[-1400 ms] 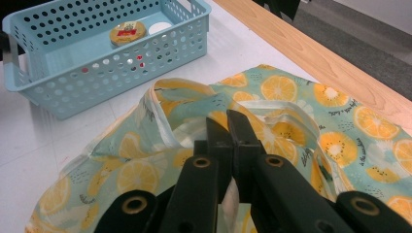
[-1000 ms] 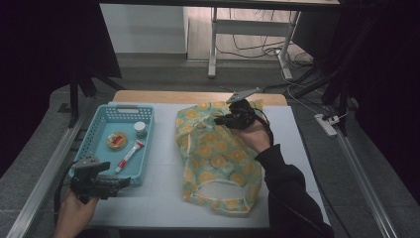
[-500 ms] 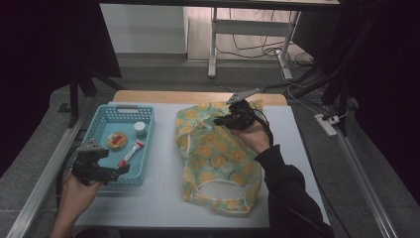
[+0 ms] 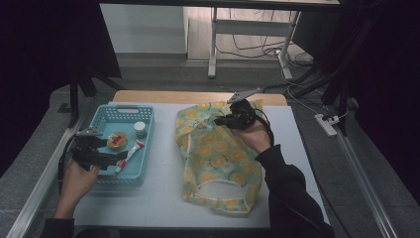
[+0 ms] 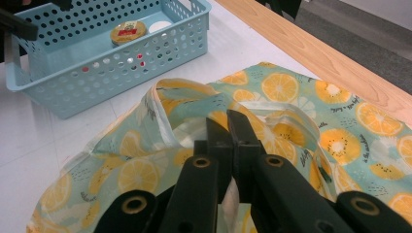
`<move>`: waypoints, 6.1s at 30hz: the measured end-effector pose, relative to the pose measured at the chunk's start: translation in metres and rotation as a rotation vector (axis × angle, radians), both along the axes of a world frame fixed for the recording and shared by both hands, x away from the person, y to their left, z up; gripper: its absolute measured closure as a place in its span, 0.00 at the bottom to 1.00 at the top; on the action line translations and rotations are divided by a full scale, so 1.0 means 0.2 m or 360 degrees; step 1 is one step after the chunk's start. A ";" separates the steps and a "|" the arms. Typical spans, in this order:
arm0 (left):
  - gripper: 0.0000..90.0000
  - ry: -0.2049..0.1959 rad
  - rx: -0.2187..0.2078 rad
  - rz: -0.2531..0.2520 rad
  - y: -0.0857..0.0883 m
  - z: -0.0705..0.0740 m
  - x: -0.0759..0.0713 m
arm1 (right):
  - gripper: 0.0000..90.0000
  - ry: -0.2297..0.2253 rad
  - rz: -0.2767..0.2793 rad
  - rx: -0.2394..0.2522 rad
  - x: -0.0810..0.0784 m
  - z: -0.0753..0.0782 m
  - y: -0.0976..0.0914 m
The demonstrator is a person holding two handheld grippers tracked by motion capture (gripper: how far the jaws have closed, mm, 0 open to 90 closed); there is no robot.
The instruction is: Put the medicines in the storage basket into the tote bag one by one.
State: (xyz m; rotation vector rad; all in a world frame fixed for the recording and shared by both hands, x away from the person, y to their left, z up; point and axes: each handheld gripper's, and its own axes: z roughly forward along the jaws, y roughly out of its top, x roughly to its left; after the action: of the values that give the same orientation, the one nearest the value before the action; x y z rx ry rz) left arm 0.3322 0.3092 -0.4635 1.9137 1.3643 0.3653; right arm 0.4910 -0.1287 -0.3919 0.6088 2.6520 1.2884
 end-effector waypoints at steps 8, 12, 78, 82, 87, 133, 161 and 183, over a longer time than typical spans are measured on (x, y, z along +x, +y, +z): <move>0.00 -0.0002 0.0027 -0.0004 0.03 0.00 0.08 | 1.00 -0.0003 0.0001 -0.0008 0.00 0.01 0.00; 0.00 0.0029 0.0024 -0.0039 0.05 -0.02 0.14 | 1.00 0.0001 -0.0004 -0.0007 0.00 0.01 -0.01; 0.23 0.0548 0.0448 0.0199 0.07 -0.28 0.53 | 1.00 0.0001 0.0007 -0.0010 -0.02 -0.03 -0.02; 0.23 0.0517 0.0395 0.0208 0.09 -0.26 0.52 | 1.00 0.0000 0.0007 -0.0010 -0.02 -0.03 -0.02; 0.23 0.0481 0.0343 0.0193 0.10 -0.23 0.50 | 1.00 0.0000 0.0002 -0.0004 -0.02 -0.03 -0.02; 0.23 0.0189 0.0233 -0.0246 -0.10 0.16 0.25 | 1.00 0.0002 -0.0019 0.0015 0.00 -0.05 -0.03; 0.23 0.0123 0.0200 -0.0595 -0.50 0.26 0.20 | 1.00 -0.0004 -0.0028 0.0019 0.01 -0.06 -0.04; 0.23 0.0088 0.0201 -0.0851 -0.87 0.28 0.20 | 1.00 -0.0010 -0.0045 0.0011 0.04 -0.09 -0.04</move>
State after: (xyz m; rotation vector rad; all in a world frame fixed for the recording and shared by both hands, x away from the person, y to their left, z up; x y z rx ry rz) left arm 0.3719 0.1358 -0.4070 2.3121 0.8251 0.1349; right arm 0.4981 -0.1361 -0.4097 0.6399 2.6251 1.2906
